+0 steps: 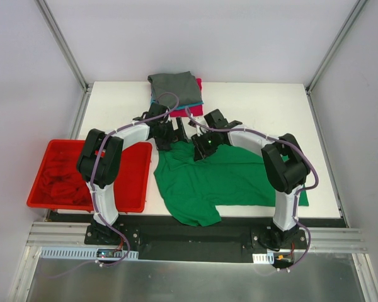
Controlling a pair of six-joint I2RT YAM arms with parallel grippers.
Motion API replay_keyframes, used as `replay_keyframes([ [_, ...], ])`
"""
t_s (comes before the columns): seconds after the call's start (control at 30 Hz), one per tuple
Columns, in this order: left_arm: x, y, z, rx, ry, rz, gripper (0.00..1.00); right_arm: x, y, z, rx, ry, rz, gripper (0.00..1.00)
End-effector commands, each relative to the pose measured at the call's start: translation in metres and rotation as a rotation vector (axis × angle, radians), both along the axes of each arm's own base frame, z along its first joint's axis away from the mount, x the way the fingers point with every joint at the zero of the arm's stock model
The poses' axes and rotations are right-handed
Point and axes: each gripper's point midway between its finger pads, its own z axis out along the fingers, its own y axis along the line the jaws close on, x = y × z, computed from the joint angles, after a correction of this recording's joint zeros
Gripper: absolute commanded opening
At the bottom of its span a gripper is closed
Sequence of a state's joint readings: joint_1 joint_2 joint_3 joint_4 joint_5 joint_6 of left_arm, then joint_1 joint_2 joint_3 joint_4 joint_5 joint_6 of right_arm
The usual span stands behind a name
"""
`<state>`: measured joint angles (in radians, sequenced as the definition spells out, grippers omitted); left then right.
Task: Fold and stack the t-shirts
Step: Fold the flattened tshirt in 1/3 of the way
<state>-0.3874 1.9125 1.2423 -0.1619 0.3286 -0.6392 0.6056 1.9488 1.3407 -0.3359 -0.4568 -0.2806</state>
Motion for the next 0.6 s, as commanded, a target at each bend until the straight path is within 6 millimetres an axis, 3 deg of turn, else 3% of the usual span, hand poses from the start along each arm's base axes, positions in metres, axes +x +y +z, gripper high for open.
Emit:
replay_keyframes([
  [0.0,-0.003,0.002,0.011,0.018,-0.038,-0.018,0.99,0.006,0.009,0.009,0.02,-0.022,0.022,0.31],
  [0.1,-0.003,0.002,0.012,0.018,-0.04,-0.019,0.99,0.009,0.008,0.009,0.004,-0.039,0.008,0.12],
  [0.2,-0.003,0.001,0.011,0.018,-0.039,-0.021,0.99,0.007,0.007,0.013,0.001,-0.058,0.004,0.01],
  [0.57,-0.003,0.004,0.009,0.032,-0.04,-0.014,0.99,-0.027,-0.013,0.007,-0.074,-0.105,-0.038,0.01],
])
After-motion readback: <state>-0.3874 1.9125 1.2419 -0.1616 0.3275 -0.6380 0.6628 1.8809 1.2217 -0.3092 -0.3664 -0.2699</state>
